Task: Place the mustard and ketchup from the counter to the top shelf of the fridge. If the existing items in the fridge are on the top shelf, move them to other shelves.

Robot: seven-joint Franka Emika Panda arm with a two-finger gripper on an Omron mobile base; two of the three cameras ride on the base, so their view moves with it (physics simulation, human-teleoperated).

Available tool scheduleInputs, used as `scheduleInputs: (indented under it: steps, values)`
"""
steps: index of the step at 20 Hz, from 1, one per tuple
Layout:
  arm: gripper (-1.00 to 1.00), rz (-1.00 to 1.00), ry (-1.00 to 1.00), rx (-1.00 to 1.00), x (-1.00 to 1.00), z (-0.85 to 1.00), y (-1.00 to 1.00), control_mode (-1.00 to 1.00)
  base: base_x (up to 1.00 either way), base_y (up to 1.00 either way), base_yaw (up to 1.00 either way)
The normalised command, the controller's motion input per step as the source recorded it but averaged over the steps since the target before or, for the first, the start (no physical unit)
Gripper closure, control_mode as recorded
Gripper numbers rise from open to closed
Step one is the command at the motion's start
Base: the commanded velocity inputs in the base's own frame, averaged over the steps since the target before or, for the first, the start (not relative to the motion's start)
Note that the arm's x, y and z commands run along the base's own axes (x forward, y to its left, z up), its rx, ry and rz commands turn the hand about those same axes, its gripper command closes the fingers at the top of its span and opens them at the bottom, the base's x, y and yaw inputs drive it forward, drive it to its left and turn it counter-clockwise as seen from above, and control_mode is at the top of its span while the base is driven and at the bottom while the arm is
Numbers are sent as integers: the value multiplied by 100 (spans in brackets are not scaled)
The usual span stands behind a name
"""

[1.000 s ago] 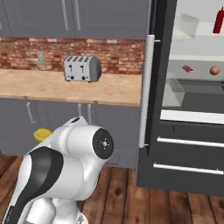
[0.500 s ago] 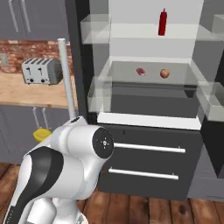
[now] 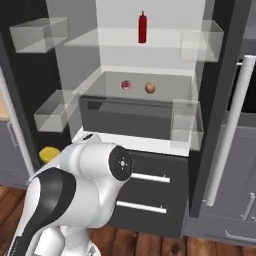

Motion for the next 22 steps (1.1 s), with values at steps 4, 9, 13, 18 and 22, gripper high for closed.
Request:
scheduleInputs:
  steps: [4,9,13,18,22]
  values:
    - [100,0,0,0,0,0,0,100,82,-1,1]
    - [100,0,0,0,0,0,0,100,96,1,0]
    - [100,0,0,0,0,0,0,100,86,1,0]
    - [100,-6,0,0,0,39,0,-100,25,5,-1]
    - [100,-22,-4,0,7,100,0,-100,0,0,0]
